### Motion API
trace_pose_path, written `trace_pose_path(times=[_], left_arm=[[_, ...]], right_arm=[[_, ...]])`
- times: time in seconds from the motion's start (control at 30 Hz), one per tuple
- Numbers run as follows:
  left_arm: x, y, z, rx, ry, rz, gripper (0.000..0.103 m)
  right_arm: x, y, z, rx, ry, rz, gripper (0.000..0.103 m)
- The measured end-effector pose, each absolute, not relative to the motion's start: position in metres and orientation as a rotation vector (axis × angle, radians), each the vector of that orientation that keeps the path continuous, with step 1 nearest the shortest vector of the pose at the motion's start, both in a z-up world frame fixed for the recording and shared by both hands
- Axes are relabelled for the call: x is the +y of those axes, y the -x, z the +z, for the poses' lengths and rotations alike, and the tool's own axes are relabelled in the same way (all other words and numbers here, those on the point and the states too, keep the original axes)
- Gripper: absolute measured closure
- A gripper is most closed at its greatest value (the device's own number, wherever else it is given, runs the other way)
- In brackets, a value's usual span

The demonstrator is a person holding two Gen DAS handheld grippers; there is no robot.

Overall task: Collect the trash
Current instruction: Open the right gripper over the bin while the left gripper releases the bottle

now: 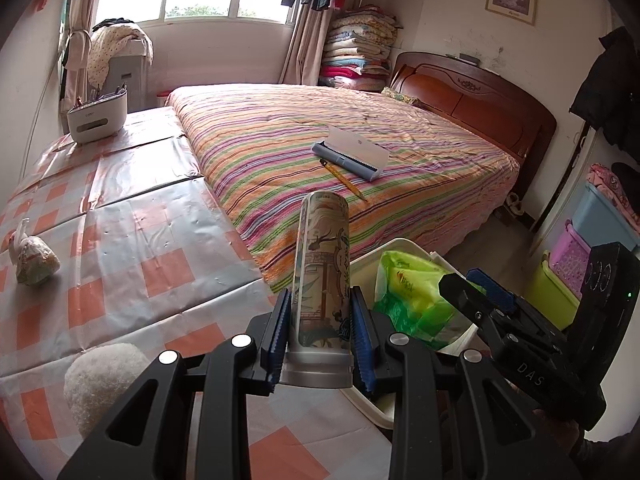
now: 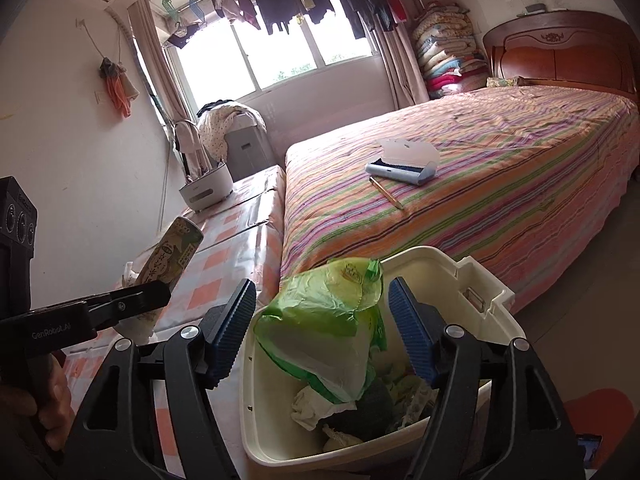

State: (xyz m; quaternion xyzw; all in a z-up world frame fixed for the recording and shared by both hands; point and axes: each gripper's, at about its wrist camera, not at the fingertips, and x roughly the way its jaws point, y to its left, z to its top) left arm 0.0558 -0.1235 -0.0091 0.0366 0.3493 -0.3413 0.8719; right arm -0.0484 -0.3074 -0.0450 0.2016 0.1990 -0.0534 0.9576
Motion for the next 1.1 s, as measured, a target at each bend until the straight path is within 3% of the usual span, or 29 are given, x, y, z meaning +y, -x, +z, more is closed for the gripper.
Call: trace_pose_path(times=[0.93, 1.0, 1.03, 1.07, 1.1], left_arm=[[-0.162, -0.055, -0.029, 0.791, -0.137, -0.779, 0.073], [-0.164, -0.055, -0.030, 0.797, -0.140, -0.787, 0.061], [-0.164, -0.054, -0.029, 0.795, -0.142, -0.780, 0.045], [-0.164, -0.054, -0.028, 0.785, -0.141, -0.771, 0.036], [-0.162, -0.053, -0.027, 0.769, -0.136, -0.767, 0.035]], right_arm=[[-0.329, 0.062, -0.042, 0.318, -0.493, -0.151, 0.028], [-0.330, 0.062, -0.043, 0.322, -0.495, -0.151, 0.028], [-0.330, 0.062, -0.043, 0.324, -0.497, -0.151, 0.028], [-0.330, 0.061, -0.044, 0.326, -0.499, -0.150, 0.028], [-0.331, 0.061, -0.044, 0.328, -0.502, -0.149, 0.028]])
